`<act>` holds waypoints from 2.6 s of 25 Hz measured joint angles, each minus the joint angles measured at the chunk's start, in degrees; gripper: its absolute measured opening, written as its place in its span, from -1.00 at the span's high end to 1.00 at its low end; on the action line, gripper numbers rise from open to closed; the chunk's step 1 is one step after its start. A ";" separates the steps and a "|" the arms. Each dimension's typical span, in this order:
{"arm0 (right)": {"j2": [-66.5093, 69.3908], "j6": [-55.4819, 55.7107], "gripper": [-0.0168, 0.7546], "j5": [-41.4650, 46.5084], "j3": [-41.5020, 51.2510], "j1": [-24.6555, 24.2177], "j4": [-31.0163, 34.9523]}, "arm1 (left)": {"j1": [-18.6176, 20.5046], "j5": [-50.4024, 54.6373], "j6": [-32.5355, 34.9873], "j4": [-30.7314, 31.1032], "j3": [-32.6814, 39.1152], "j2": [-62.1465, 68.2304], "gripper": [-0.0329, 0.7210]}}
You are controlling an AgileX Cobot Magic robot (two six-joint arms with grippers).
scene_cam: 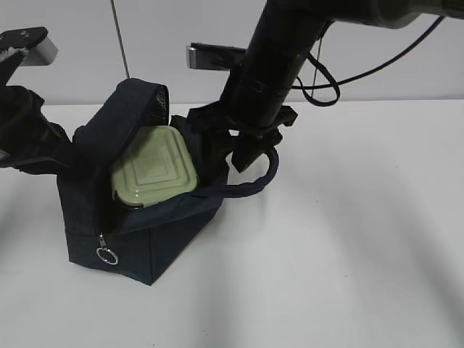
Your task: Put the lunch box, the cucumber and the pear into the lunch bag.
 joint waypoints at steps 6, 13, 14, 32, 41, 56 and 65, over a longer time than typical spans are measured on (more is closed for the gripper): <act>-0.30 -0.32 -0.25 -0.29 3.31 0.00 0.00 | 0.00 0.00 0.00 0.00 0.00 0.00 0.91; 2.05 -1.95 -0.23 -3.19 3.31 0.00 5.31 | 0.00 -0.07 0.00 0.00 0.00 0.00 0.91; 2.30 -2.19 -0.20 -3.85 3.34 0.00 5.77 | 0.00 -0.07 0.00 0.00 0.00 0.00 0.91; -4.42 -5.00 0.92 -5.52 3.70 0.00 1.01 | -0.23 0.83 0.00 -0.95 0.00 0.00 0.91; -10.02 -5.72 0.92 -3.81 6.83 -0.70 -2.87 | -0.55 2.19 -0.05 -2.21 0.00 0.00 0.91; -11.09 -21.52 0.93 -9.94 21.44 -7.34 17.57 | -4.49 0.87 -0.41 -3.04 0.00 1.06 0.91; -12.70 -24.85 0.03 -9.34 21.49 -7.34 19.60 | -4.49 0.55 -0.73 -2.99 0.00 2.39 0.29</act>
